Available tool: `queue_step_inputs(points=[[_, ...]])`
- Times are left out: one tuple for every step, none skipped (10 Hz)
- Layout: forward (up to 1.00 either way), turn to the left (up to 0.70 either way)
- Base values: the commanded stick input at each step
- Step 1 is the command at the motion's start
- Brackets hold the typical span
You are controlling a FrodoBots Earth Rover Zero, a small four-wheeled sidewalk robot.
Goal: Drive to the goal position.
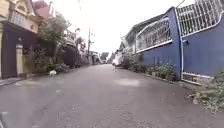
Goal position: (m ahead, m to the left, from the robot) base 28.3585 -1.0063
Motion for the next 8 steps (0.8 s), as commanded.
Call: queue_step_inputs(points=[[0.7, 0.0], [0.7, 0.0], [0.7, 0.0], [0.7, 0.0], [0.7, 0.0], [0.7, 0.0], [0.7, 0.0], [0.7, 0.0]])
